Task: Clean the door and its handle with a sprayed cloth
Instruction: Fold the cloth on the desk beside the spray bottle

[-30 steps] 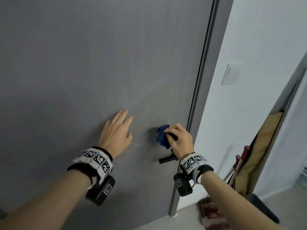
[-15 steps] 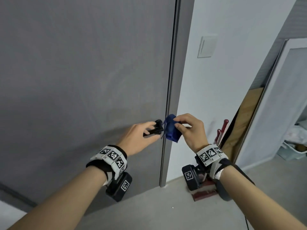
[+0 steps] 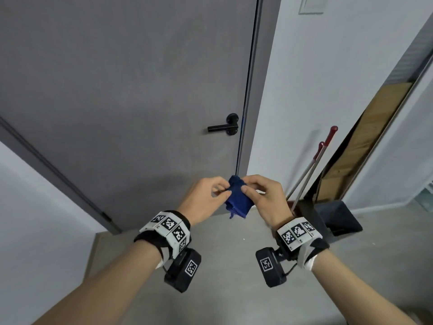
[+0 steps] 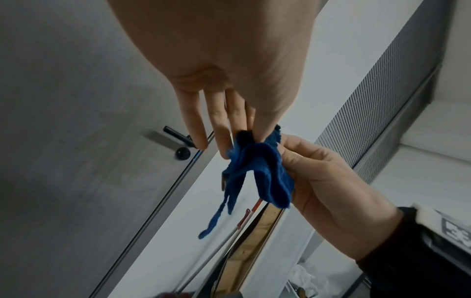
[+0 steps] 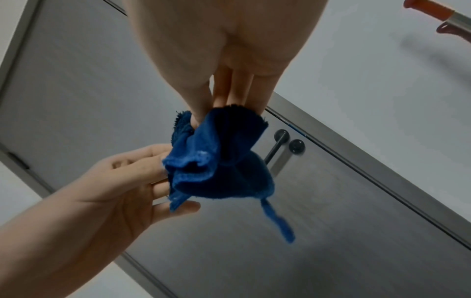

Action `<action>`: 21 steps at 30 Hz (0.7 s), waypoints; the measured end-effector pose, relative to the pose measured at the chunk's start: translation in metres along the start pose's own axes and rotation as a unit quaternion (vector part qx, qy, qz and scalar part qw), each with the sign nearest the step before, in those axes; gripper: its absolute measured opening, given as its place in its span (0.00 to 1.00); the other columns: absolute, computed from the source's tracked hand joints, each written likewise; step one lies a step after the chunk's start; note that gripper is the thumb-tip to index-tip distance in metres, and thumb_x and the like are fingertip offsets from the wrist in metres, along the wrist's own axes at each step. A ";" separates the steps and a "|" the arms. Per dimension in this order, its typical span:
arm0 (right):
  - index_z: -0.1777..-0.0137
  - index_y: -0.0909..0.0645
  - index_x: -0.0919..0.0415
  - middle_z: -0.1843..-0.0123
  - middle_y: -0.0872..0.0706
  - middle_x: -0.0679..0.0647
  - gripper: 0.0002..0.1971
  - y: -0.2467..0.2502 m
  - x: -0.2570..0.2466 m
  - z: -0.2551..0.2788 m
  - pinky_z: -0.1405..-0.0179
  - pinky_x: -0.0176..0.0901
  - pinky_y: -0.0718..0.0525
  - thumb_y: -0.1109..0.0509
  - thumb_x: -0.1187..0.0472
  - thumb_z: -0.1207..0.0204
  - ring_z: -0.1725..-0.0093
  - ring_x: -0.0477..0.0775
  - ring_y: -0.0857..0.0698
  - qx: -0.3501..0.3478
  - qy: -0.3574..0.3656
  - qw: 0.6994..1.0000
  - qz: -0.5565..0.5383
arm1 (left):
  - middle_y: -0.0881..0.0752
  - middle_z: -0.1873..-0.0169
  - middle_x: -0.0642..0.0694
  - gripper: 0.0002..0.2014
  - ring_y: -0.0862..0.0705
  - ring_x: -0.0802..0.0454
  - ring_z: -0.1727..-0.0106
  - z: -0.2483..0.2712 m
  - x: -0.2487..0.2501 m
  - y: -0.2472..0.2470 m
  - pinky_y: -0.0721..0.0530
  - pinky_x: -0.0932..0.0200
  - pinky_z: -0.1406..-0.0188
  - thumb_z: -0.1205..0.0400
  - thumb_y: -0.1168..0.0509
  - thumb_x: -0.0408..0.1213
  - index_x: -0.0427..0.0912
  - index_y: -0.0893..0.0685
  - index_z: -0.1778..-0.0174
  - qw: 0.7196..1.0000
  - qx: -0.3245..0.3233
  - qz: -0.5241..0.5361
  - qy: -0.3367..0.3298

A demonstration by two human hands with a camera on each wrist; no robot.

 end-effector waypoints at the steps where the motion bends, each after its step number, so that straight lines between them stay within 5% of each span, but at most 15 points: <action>1: 0.48 0.12 0.59 0.55 0.09 0.59 0.07 0.000 0.002 0.014 0.54 0.47 0.11 0.28 0.70 0.20 0.56 0.52 0.13 -0.009 -0.003 1.000 0.003 | 0.08 0.54 0.50 0.03 0.11 0.57 0.52 0.010 0.000 -0.004 0.15 0.64 0.47 0.18 0.29 0.35 0.45 0.12 0.51 1.000 -0.007 0.002 0.002; 4: 0.48 0.13 0.58 0.55 0.09 0.55 0.07 0.007 0.003 0.056 0.55 0.42 0.12 0.29 0.70 0.19 0.55 0.55 0.13 -0.017 0.009 0.999 0.029 | 0.08 0.55 0.48 0.02 0.11 0.56 0.53 0.040 0.002 -0.016 0.17 0.73 0.54 0.18 0.31 0.32 0.40 0.13 0.52 0.999 -0.040 0.009 -0.003; 8: 0.49 0.16 0.59 0.60 0.12 0.46 0.06 0.027 0.010 0.129 0.65 0.37 0.17 0.32 0.69 0.16 0.62 0.49 0.16 0.004 0.004 0.999 0.053 | 0.10 0.60 0.50 0.02 0.13 0.61 0.59 0.075 0.006 -0.053 0.17 0.68 0.51 0.17 0.31 0.33 0.43 0.14 0.55 0.994 -0.100 0.037 -0.025; 13: 0.51 0.18 0.51 0.58 0.13 0.46 0.10 0.065 0.037 0.250 0.56 0.37 0.18 0.33 0.69 0.15 0.59 0.45 0.16 0.063 -0.058 0.993 0.085 | 0.09 0.59 0.53 0.05 0.10 0.56 0.54 0.135 0.011 -0.141 0.14 0.58 0.47 0.16 0.32 0.36 0.50 0.14 0.56 0.975 -0.209 0.053 -0.047; 21: 0.53 0.18 0.44 0.58 0.12 0.42 0.07 0.152 0.071 0.445 0.51 0.39 0.21 0.35 0.57 0.15 0.56 0.42 0.16 0.130 -0.182 0.956 0.193 | 0.11 0.63 0.52 0.02 0.15 0.60 0.60 0.216 0.076 -0.293 0.19 0.66 0.55 0.15 0.32 0.35 0.45 0.15 0.53 0.910 -0.398 0.002 -0.119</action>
Point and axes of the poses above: each hand's wrist, its own z-axis away from the middle knuckle, its own y-axis out of the back of the hand, x = y × z, the point moved 4 cm from there along -z, towards the middle knuckle
